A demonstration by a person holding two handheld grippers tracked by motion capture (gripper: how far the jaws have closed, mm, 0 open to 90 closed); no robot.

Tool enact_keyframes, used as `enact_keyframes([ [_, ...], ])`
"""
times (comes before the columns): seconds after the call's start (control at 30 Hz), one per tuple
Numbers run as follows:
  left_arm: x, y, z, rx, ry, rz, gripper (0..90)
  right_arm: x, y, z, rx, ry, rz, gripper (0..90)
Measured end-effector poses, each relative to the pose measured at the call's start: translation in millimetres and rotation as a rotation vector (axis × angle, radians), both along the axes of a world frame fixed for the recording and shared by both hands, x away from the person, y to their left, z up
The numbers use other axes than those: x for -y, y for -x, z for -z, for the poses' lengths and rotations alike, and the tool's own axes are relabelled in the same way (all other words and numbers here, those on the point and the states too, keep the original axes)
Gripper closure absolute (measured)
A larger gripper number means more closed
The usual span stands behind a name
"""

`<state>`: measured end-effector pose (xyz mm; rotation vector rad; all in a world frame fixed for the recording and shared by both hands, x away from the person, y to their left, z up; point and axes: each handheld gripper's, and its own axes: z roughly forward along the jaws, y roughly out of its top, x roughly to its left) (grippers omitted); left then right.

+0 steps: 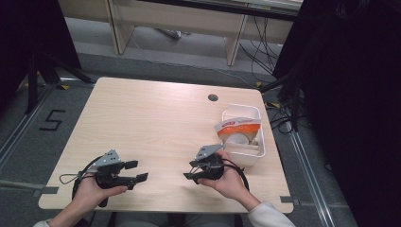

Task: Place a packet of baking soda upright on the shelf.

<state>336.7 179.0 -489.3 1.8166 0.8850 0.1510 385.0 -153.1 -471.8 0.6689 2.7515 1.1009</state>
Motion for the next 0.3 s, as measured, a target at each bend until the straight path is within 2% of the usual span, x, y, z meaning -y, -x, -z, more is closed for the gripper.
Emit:
enact_keyframes([
  [0.1, 0.3, 0.6, 0.3, -0.010, 0.006, -0.008, 29.3, 1.2, 5.7, 5.7, -0.008, 0.010, -0.014, 53.3],
  [0.13, -0.5, -0.3, 0.2, 0.005, -0.001, 0.004, 29.3, 2.0, 6.8, 5.5, -0.012, 0.022, -0.022, 54.3],
  [0.17, 0.0, 0.7, 0.1, -0.010, 0.007, -0.008, 29.3, 1.2, 10.0, 7.3, -0.019, 0.014, -0.023, 54.5],
  [0.23, 0.1, 0.4, 0.1, -0.009, 0.012, -0.012, 29.3, 2.9, 12.7, 7.5, -0.009, 0.009, -0.015, 54.9],
  [0.27, -0.6, -0.7, -0.1, 0.005, 0.004, 0.000, 29.3, 3.8, 12.8, 7.8, 0.009, 0.007, -0.022, 54.9],
  [0.3, -0.6, -0.9, -0.1, 0.005, 0.003, -0.001, 29.2, 4.8, 14.8, 7.1, 0.013, -0.014, -0.011, 55.0],
])
